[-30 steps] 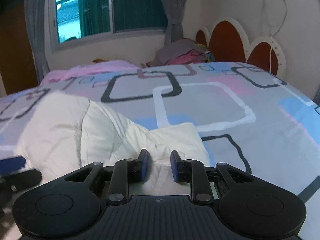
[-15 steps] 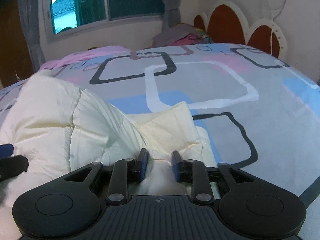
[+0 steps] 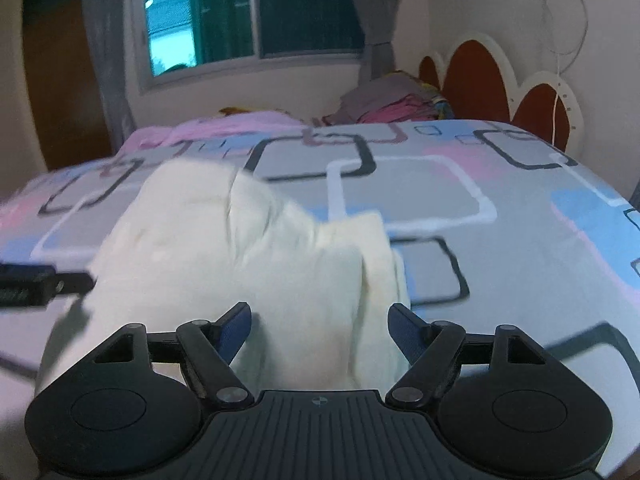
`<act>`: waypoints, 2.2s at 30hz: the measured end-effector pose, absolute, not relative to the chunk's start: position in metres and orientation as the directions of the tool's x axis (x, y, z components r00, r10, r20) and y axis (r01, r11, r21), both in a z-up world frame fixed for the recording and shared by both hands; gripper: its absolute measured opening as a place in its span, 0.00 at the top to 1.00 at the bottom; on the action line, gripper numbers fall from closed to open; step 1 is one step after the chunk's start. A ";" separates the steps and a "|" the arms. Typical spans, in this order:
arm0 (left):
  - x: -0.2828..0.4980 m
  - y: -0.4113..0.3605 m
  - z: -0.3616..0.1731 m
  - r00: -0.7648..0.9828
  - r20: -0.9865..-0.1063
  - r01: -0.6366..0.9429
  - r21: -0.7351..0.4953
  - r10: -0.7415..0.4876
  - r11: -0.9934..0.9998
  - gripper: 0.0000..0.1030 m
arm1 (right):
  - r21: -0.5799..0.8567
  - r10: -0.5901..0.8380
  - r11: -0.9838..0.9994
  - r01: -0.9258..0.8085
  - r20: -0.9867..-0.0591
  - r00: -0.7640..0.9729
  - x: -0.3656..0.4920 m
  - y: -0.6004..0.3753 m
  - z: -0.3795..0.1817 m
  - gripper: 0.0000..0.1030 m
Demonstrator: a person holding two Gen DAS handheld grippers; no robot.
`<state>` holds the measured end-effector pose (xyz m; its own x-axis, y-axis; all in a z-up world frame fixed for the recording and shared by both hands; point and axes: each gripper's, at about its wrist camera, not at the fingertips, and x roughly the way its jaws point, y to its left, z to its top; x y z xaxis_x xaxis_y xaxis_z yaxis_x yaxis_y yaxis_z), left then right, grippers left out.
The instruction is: Fold large clothes
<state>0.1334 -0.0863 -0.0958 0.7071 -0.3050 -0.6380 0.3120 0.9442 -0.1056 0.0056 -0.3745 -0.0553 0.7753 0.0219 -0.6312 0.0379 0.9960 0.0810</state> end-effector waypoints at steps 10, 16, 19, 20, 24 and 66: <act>0.150 -0.092 -0.116 0.633 -0.683 0.336 -0.181 -0.364 0.924 0.29 | 0.237 0.074 0.958 0.161 -0.748 0.660 -0.003 -0.397 -0.103 0.27; 0.157 -0.089 -0.108 0.620 -0.693 0.332 -0.192 -0.367 0.924 0.27 | 0.245 0.088 0.960 0.134 -0.721 0.687 -0.002 -0.409 -0.072 0.26; 0.160 -0.087 -0.102 0.618 -0.687 0.328 -0.215 -0.381 0.920 0.20 | 0.298 0.111 0.944 0.140 -0.687 0.719 0.009 -0.420 -0.059 0.10; 0.162 -0.087 -0.102 0.615 -0.689 0.324 -0.222 -0.383 0.920 0.19 | 0.315 0.117 0.938 0.146 -0.682 0.722 0.016 -0.422 -0.059 0.04; 0.170 -0.091 -0.111 0.589 -0.699 0.325 -0.254 -0.406 0.911 0.16 | 0.347 0.158 0.928 0.137 -0.700 0.697 0.047 -0.429 -0.068 0.04; 0.171 -0.060 -0.046 0.677 -0.648 0.175 -0.319 -0.349 0.931 0.64 | 0.803 0.684 0.594 -0.057 -0.466 0.561 0.139 -0.434 -0.057 0.65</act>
